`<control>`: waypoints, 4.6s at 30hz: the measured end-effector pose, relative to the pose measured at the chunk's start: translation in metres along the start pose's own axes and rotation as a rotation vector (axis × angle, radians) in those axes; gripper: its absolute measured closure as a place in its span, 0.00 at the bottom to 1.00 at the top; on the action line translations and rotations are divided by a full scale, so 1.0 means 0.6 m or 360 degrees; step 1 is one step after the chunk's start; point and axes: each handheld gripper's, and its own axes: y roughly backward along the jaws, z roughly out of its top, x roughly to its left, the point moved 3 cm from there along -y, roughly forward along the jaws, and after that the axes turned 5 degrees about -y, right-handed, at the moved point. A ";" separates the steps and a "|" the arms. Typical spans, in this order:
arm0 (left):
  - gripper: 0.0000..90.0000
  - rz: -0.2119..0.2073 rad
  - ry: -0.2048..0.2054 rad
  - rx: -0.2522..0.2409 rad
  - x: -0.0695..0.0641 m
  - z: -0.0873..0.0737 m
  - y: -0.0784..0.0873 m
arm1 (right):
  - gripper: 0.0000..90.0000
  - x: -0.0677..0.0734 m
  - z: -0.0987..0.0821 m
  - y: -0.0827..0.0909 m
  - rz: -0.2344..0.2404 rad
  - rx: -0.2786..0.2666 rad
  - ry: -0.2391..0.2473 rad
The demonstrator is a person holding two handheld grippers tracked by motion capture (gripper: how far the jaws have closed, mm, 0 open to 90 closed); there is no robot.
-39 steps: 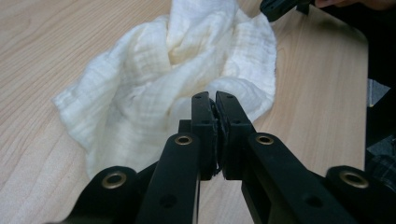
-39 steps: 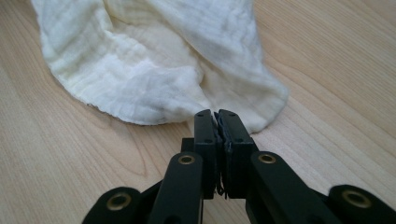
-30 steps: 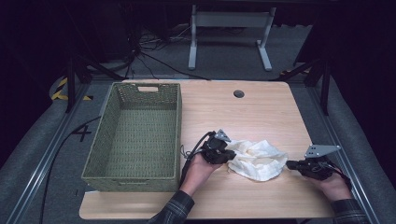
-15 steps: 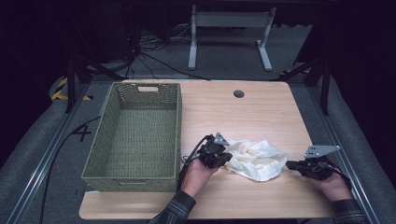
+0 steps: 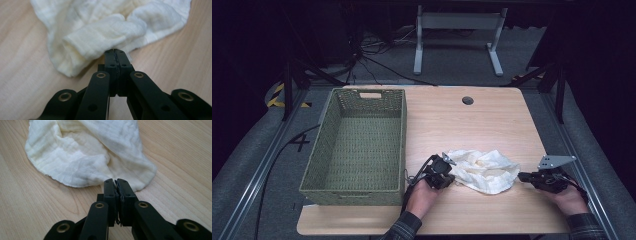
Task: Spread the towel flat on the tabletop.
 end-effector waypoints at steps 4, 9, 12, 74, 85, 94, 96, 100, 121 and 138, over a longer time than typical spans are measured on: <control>1.00 0.0020 0.0004 -0.0093 0.011 0.020 0.002 | 0.96 -0.001 0.000 -0.001 -0.0002 0.0000 -0.0003; 1.00 0.0024 0.0009 -0.0133 0.030 0.040 -0.007 | 0.96 -0.001 0.000 -0.002 0.0001 0.0004 -0.0008; 1.00 0.0029 -0.0004 -0.0138 0.040 0.051 -0.014 | 0.96 -0.001 -0.001 -0.003 0.0002 0.0007 -0.0008; 0.99 -0.0095 -0.0132 0.0102 -0.042 -0.034 0.010 | 0.96 0.006 -0.035 0.024 0.0007 0.0046 -0.0011; 1.00 -0.0088 -0.0089 0.0127 -0.054 -0.061 0.029 | 0.96 0.031 -0.051 0.036 0.0132 0.0089 0.0071; 1.00 -0.0075 -0.0059 0.0143 -0.054 -0.070 0.038 | 0.93 0.028 -0.055 0.061 0.0181 -0.0049 0.0048; 1.00 -0.0068 -0.0057 0.0145 -0.055 -0.070 0.038 | 0.95 0.028 -0.051 0.060 0.0169 -0.0066 0.0043; 1.00 -0.0080 -0.0059 0.0145 -0.053 -0.070 0.038 | 0.98 0.030 -0.051 0.050 0.0209 -0.0017 0.0049; 1.00 -0.0126 -0.0055 0.0153 -0.088 -0.108 0.062 | 0.99 0.074 -0.070 0.041 0.0379 0.0161 0.0182; 0.85 0.0067 -0.0059 -0.0050 -0.020 0.009 0.029 | 0.80 0.007 0.035 0.003 0.0149 -0.0083 -0.0034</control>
